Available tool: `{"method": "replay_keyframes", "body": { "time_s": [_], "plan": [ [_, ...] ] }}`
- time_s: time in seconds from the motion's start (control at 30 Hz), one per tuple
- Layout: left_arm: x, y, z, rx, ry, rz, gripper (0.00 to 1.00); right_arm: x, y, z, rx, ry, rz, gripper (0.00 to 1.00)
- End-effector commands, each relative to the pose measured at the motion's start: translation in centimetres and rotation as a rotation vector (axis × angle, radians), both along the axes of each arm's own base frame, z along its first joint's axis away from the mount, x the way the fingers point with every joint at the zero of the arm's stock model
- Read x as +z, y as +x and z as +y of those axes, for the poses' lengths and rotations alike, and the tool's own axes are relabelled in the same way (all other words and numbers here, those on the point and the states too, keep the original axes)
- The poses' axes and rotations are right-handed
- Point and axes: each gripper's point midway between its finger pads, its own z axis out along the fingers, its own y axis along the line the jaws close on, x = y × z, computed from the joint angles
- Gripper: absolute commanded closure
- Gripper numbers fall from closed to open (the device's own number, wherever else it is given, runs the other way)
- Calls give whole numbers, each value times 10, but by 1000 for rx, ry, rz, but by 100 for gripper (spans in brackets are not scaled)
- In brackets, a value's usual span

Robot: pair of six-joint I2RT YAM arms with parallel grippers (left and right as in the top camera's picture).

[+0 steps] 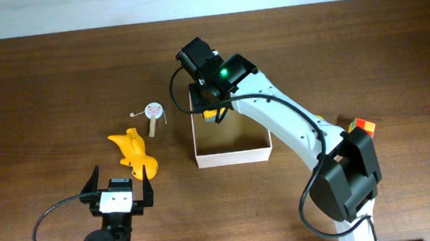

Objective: Pack container
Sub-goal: 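Carry the truck left and lower it into the box with the right gripper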

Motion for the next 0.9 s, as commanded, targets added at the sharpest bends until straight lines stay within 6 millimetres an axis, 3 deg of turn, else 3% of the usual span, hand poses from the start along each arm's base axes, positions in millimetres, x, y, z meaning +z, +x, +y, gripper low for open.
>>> {"method": "replay_keyframes", "body": {
  "time_s": [0.0,0.17,0.33,0.67,0.83,0.87],
  "plan": [
    [-1,0,-2,-11,15,0,1,-25,6,-7,-95,-44,-2,47],
    [-1,0,-2,-11,15,0,1,-45,-2,1,-92,-38,46,47],
    [-1,0,-2,-11,15,0,1,-45,-7,16,-62,-29,33,47],
    [-1,0,-2,-11,15,0,1,-61,0,22,-89,-11,29,45],
    [-1,0,-2,-11,15,0,1,-65,0,22,-83,-19,34,11],
    [-1,0,-2,-11,14,0,1,-65,0,21,-82,-20,34,8]
  ]
}}
